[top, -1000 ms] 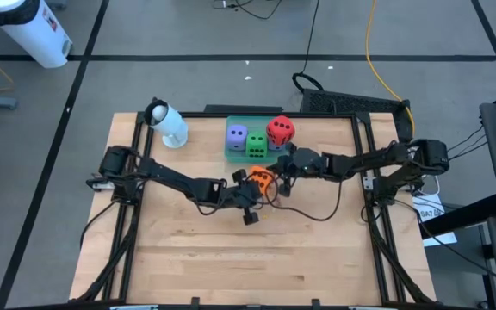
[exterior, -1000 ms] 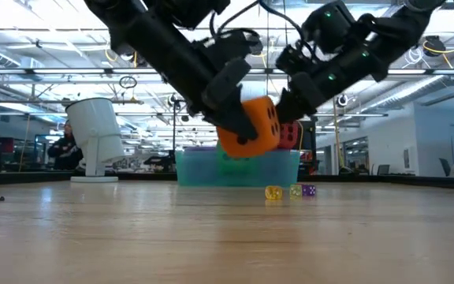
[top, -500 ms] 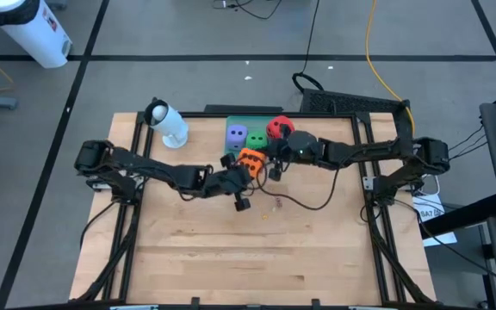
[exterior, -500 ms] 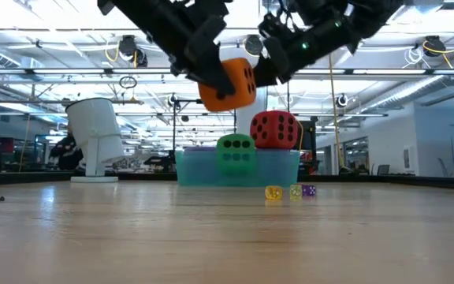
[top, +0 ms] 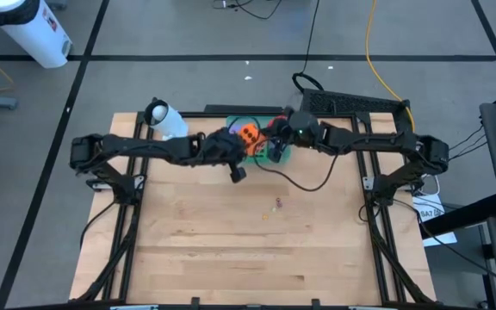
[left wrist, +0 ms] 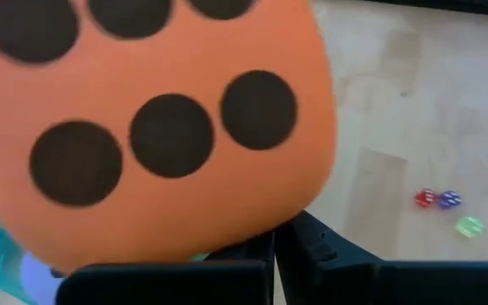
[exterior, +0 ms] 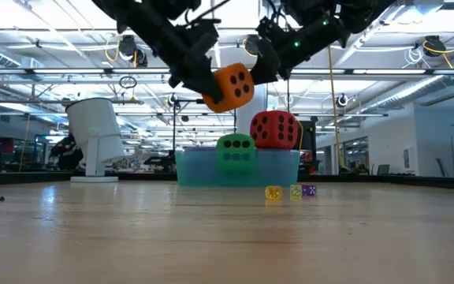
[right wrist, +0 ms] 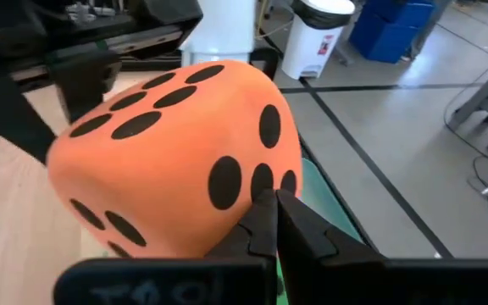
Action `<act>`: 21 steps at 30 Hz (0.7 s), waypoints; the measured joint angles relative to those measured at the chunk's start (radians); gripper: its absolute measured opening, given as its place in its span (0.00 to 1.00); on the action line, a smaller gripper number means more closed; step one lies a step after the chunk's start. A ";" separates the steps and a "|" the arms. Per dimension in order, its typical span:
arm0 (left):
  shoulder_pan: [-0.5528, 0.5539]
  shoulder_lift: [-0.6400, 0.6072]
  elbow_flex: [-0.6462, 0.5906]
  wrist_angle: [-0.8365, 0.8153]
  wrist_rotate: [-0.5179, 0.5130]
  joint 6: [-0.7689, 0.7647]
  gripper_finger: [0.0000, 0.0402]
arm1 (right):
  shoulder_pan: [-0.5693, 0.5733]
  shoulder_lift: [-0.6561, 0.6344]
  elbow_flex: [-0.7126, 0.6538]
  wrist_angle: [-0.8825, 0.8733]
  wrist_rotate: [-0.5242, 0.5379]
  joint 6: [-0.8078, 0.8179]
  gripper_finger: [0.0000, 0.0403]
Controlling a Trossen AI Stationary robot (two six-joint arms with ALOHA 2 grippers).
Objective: Pick & Place Dice
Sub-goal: Put the big orange dice into the green bin
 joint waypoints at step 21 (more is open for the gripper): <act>0.071 0.002 0.001 -0.078 -0.033 -0.017 0.01 | -0.079 0.102 -0.003 0.080 -0.103 0.080 0.00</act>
